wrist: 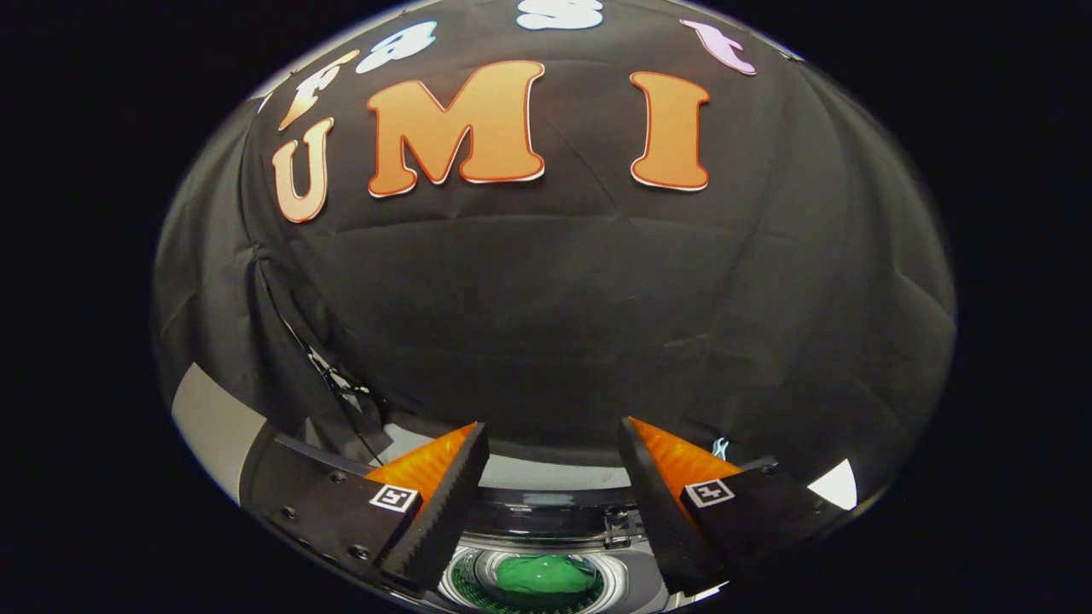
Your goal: Put the clothes into the washing machine and then close the washing machine lid.
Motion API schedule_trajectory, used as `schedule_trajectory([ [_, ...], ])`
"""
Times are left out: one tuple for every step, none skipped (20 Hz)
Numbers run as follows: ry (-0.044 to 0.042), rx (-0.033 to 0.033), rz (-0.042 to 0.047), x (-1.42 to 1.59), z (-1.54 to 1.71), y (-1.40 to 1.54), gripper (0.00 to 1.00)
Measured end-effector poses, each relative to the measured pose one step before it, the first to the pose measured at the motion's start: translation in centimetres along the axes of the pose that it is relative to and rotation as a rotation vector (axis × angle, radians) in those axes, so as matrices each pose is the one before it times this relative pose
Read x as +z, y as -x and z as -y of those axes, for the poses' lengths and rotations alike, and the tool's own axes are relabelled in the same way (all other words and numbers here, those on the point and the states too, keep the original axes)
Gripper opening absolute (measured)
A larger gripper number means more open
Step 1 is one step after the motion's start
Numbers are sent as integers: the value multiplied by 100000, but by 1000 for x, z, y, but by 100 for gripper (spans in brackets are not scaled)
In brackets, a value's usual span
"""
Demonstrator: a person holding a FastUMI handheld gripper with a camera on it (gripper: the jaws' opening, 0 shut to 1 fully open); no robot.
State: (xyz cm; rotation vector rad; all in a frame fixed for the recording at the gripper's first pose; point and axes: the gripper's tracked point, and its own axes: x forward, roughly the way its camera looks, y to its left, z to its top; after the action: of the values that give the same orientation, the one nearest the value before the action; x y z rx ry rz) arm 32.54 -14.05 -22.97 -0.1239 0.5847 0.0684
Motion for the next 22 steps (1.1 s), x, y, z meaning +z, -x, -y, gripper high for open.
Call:
schedule_trajectory([
  [-1032, 635, 1614, 124, -80, 31, 98],
  [-736, -343, 371, 203, 138, -108, 98],
  [-1151, 645, -942, -144, 103, 176, 98],
  [-2455, 441, 24, -126, -82, -86, 98],
  [-548, 525, 828, 50, -42, 49, 99],
  [591, 603, -858, -292, 89, 341, 99],
  [592, 375, 122, -127, -85, 273, 99],
  [137, 348, -253, -115, -7, -42, 99],
  [-76, 378, 264, -102, -32, 141, 99],
  [-11, 339, 342, -178, 65, 508, 99],
  [213, 322, 733, -145, -40, 404, 99],
  [274, 285, 721, -195, 30, 471, 99],
  [26, 251, 760, -59, -44, 327, 99],
  [165, 144, 342, -310, 0, 460, 99],
  [322, 160, 121, -308, -13, 461, 99],
  [90, 88, -24, -286, -19, 368, 99],
  [34, 144, 83, -338, 54, 476, 99],
  [120, 50, -42, -216, 1, 416, 99],
  [-85, 174, 45, -300, -10, 386, 99],
  [-78, 256, 78, -316, 11, 423, 99],
  [57, 219, -83, -281, -73, 398, 99],
  [119, 89, 91, -362, 37, 446, 99],
])
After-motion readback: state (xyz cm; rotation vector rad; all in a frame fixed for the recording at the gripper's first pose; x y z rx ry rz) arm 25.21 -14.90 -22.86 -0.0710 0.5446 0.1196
